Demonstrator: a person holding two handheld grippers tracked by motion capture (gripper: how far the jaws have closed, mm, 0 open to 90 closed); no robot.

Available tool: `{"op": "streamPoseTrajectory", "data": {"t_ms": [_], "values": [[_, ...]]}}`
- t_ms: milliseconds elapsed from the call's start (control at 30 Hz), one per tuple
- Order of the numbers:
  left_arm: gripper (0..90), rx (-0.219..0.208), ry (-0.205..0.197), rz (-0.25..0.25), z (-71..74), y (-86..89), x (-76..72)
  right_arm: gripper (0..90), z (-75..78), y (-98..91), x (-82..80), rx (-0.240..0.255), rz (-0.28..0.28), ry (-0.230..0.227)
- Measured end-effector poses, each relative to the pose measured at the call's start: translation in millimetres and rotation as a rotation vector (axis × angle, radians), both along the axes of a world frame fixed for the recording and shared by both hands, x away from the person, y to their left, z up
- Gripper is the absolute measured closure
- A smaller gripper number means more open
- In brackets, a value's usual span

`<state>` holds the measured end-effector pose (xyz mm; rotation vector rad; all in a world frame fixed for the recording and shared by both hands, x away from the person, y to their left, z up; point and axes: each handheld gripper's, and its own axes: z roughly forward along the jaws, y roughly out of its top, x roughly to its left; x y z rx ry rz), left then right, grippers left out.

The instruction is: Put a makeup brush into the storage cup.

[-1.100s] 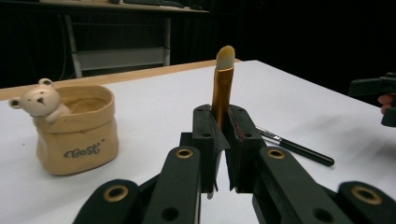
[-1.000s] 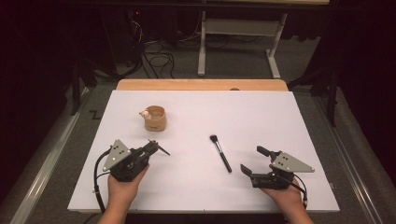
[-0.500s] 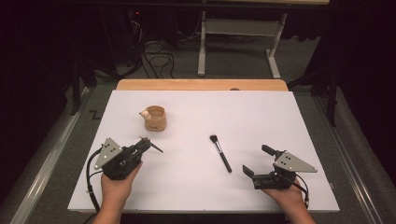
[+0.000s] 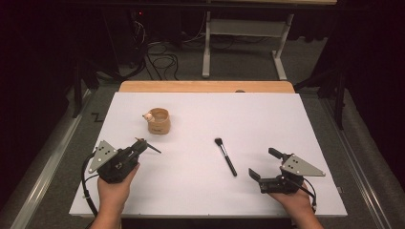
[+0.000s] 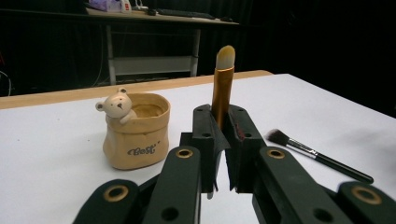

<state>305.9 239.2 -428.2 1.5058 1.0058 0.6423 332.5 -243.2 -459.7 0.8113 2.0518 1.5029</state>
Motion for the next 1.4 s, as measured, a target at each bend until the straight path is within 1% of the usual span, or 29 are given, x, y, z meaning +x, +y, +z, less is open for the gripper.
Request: {"op": "streamPoseTrajectory", "data": {"t_ms": [133, 267, 367, 400, 733, 867, 1000, 1133, 1200, 1233, 1400], "values": [[83.4, -0.001, -0.003, 0.012, 0.9, 1.8, 0.9, 0.2, -0.7, 1.0, 0.5, -0.001, -0.006, 0.000], [83.4, -0.003, -0.005, 0.023, 2.8, 2.2, 3.2, 0.2, -1.4, 0.8, 1.2, 0.001, 0.000, 0.002], [83.4, -0.035, -0.004, 0.030, 4.5, 2.3, 6.5, 0.2, -1.0, 0.3, 2.0, 0.000, 0.003, -0.002], [83.4, -0.033, -0.005, 0.032, 5.5, 1.6, 8.0, 0.2, -1.1, 0.1, 2.5, 0.002, 0.004, 0.000], [83.4, -0.064, -0.008, 0.049, 21.2, 3.9, 22.4, 0.2, -0.8, -0.5, 2.6, 0.006, 0.008, 0.002], [83.4, -0.069, -0.005, 0.055, 27.3, 4.6, 29.5, 0.2, -1.1, 0.3, 2.4, 0.001, 0.005, 0.004], [83.4, -0.056, -0.005, 0.064, 30.7, 3.0, 35.8, 0.2, -1.4, 0.8, 2.5, 0.000, 0.009, 0.001], [83.4, -0.057, -0.006, 0.073, 33.8, 0.8, 42.5, 0.2, -2.1, 1.3, 2.5, 0.002, 0.019, 0.006], [83.4, -0.046, -0.005, 0.077, 35.0, 0.5, 45.8, 0.2, -2.3, 1.7, 2.4, 0.001, 0.021, 0.006], [83.4, -0.045, -0.007, 0.080, 35.5, 0.3, 47.3, 0.2, -2.5, 2.2, 2.0, 0.003, 0.015, 0.009], [83.4, -0.040, -0.008, 0.090, 37.5, 0.3, 55.9, 0.3, -3.1, 2.2, 2.4, 0.002, 0.022, 0.009]]}}
